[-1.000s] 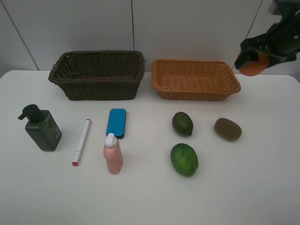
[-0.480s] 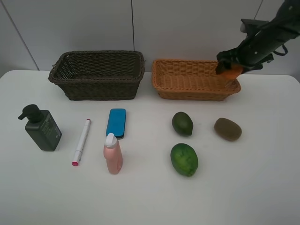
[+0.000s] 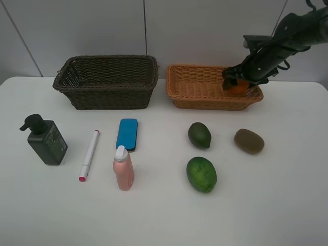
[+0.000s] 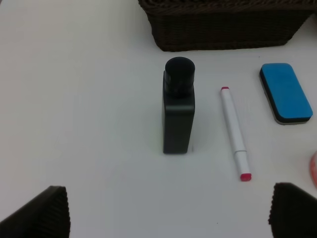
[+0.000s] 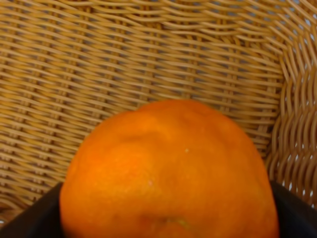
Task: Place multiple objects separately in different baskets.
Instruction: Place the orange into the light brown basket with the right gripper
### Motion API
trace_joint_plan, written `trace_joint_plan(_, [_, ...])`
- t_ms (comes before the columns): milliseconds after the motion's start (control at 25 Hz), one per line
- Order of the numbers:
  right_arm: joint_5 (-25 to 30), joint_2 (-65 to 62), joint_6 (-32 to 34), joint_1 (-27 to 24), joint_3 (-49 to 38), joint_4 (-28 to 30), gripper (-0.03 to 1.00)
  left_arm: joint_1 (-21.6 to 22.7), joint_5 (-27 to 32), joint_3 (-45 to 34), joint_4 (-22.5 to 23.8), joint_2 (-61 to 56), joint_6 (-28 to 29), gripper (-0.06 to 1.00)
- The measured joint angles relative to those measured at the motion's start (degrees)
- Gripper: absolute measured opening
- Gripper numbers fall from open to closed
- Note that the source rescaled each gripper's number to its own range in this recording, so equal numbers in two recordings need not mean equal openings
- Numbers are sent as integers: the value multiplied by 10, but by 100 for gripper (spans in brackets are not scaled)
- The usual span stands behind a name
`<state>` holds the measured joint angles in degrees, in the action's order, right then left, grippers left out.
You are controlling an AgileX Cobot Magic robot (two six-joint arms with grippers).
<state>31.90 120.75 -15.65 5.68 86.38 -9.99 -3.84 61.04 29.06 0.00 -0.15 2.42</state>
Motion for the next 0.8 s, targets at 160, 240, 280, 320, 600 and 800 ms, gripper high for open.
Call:
trace_joint_plan(160, [-4,0,0,0,0,2,76,0,0,0,0,0,0,100])
trace_joint_plan(240, [-4,0,0,0,0,2,76,0,0,0,0,0,0,100])
trace_joint_plan(280, [-1,0,0,0,0,2,76,0,0,0,0,0,0,100])
trace_joint_plan(320, [4,0,0,0,0,2,76,0,0,0,0,0,0,100])
trace_joint_plan(600, [6,0,0,0,1,9,98,0,0,0,0,0,0,100])
trace_joint_plan(800, [1,-1,0,0,1,9,100,0,0,0,0,0,0,100])
